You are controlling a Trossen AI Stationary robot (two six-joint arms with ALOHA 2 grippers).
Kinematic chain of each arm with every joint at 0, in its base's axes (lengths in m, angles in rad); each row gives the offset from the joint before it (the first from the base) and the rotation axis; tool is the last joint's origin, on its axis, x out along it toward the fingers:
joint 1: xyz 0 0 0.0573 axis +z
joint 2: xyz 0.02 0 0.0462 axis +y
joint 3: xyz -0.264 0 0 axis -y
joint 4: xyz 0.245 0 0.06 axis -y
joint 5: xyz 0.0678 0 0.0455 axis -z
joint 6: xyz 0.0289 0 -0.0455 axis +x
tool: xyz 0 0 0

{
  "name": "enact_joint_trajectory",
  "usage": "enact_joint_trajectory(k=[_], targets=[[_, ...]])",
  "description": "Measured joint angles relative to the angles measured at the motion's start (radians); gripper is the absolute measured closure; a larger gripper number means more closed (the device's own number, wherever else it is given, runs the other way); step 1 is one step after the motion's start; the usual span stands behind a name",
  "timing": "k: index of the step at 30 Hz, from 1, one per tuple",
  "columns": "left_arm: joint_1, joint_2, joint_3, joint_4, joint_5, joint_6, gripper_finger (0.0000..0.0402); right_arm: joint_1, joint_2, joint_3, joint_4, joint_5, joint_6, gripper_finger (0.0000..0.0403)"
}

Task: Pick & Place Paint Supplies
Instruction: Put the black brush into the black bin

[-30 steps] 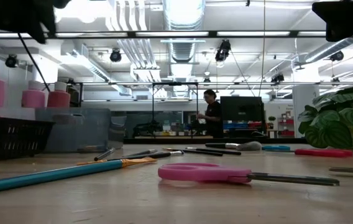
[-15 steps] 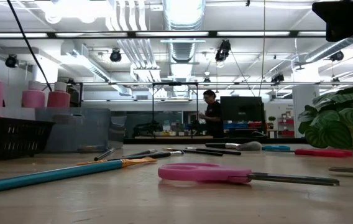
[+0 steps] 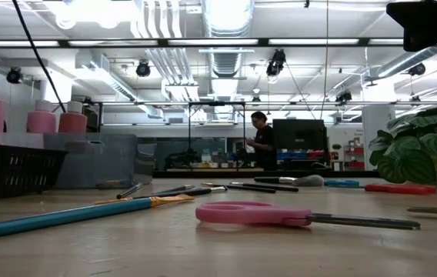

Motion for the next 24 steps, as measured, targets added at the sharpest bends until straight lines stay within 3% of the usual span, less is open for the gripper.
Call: enact_joint_trajectory(k=[7,24], targets=[[0.000,0.095,0.000,-0.001,0.072,-0.076,0.0265,0.000,0.000,0.000,0.000,0.000,0.001,0.0062],[0.002,0.178,-0.001,0.016,0.052,-0.076,0.0265,0.000,0.000,0.000,0.000,0.000,0.001,0.0062]])
